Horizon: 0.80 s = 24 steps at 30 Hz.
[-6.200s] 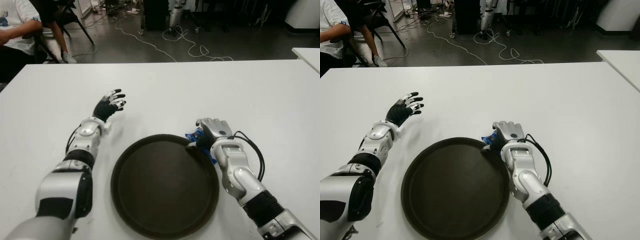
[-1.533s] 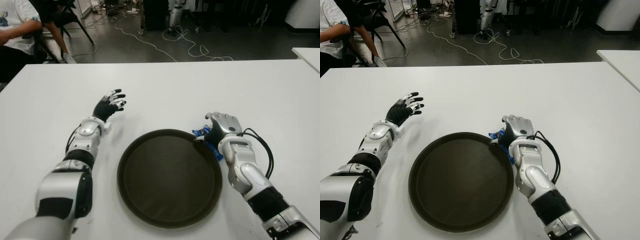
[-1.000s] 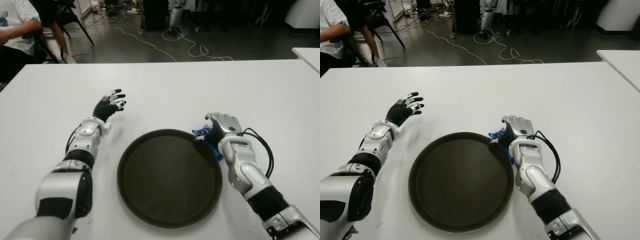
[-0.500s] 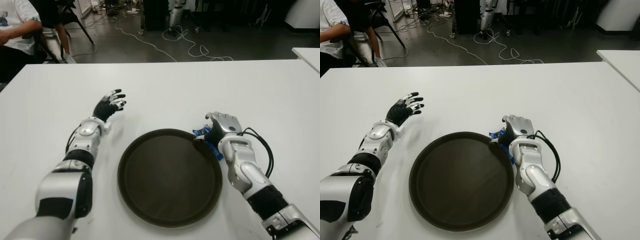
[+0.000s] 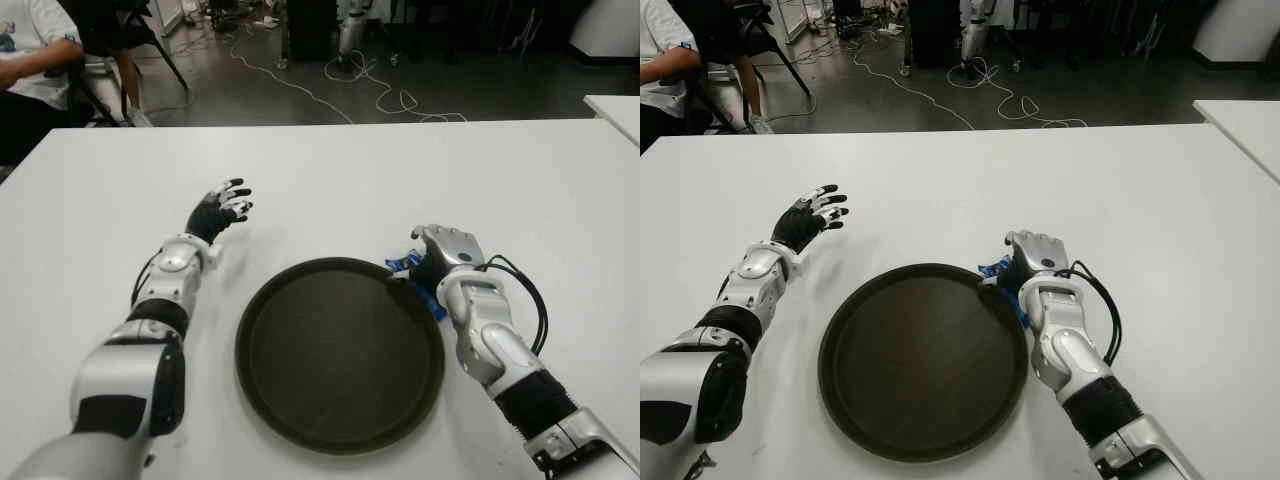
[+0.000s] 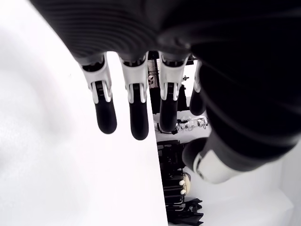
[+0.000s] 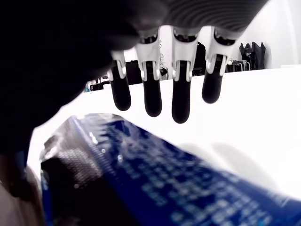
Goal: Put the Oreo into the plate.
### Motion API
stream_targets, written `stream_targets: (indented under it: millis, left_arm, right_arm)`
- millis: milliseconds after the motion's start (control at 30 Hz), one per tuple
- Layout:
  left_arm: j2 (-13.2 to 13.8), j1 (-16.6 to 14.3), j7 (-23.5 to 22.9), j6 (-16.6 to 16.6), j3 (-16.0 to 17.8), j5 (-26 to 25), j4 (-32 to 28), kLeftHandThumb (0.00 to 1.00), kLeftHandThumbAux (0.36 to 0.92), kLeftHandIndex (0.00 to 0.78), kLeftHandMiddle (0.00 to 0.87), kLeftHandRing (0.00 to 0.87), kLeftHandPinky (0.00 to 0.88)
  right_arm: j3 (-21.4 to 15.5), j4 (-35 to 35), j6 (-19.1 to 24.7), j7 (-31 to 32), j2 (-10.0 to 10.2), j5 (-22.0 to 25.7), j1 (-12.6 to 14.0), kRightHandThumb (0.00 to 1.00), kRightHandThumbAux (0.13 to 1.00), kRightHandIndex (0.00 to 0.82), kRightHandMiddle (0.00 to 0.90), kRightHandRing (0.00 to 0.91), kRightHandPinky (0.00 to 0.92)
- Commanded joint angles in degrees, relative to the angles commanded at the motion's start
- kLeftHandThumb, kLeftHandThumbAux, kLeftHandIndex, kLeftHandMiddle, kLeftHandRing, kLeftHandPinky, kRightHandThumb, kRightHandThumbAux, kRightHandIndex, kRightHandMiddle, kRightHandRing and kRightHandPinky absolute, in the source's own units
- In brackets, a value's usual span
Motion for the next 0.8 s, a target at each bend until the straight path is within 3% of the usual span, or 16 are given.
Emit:
stream_targets:
  millis: [800]
  left_arm:
    - [-0.1,-0.2,0.4,0.4,0.2,-0.1,0.1,0.031,0.741,0.131,0.195,0.203,0.218]
  right_arm:
    - [-0.4,0.5,0.1,-0.2,0.2,0.4,-0.3,0.0,0.561,0.258,0.263,0.266,0.248]
